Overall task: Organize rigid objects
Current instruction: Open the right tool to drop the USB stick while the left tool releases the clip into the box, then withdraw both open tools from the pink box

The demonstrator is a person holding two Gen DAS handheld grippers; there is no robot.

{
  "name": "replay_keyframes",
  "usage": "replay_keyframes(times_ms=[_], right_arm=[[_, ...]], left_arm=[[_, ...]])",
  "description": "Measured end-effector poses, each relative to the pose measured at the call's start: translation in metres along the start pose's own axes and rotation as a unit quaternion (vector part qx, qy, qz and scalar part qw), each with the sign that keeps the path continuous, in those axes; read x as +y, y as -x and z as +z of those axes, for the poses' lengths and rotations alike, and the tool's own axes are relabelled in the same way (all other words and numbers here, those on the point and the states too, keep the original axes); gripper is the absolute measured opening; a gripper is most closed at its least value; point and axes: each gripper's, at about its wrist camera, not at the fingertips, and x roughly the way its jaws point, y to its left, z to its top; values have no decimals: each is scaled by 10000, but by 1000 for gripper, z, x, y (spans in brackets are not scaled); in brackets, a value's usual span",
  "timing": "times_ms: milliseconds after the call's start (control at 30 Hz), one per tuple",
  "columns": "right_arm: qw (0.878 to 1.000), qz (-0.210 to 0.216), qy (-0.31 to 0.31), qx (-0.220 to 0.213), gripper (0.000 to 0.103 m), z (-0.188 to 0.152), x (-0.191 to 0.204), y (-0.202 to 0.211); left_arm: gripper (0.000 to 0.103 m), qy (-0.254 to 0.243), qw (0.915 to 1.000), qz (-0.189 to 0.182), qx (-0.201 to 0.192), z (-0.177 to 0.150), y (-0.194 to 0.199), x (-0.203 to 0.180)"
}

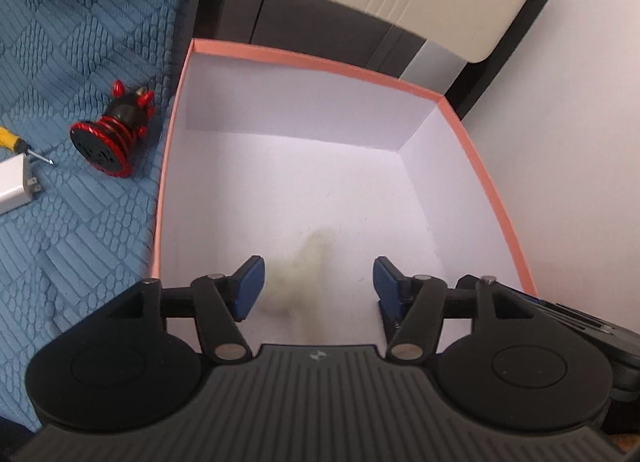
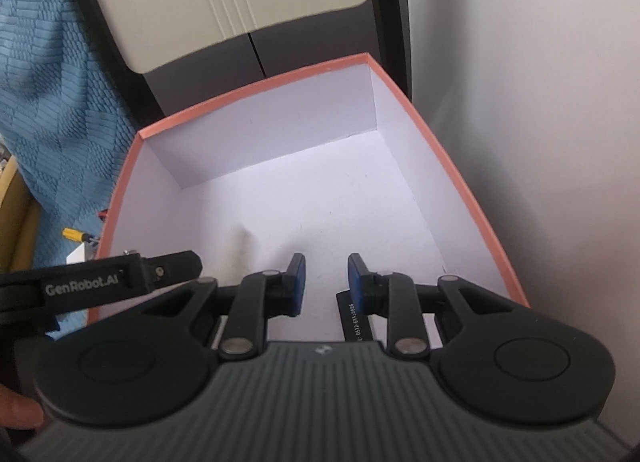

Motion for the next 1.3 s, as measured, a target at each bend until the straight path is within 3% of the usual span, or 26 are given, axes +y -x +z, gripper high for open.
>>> replay_keyframes(times_ms=[733,1033,1300], right_arm=[[9965,85,198,-805,26,-17,56,129],[9940,156,332,-1028,27,-44,86,176],[9935,229,424,-1029,27,-75,111,199]], left_arm=[[72,-201,9933,-100,-1132,-24,168,9],[72,-390,9878,-82,-1505,-51,229,30],[72,-218,9866,-126,-1609,-81,268,59]])
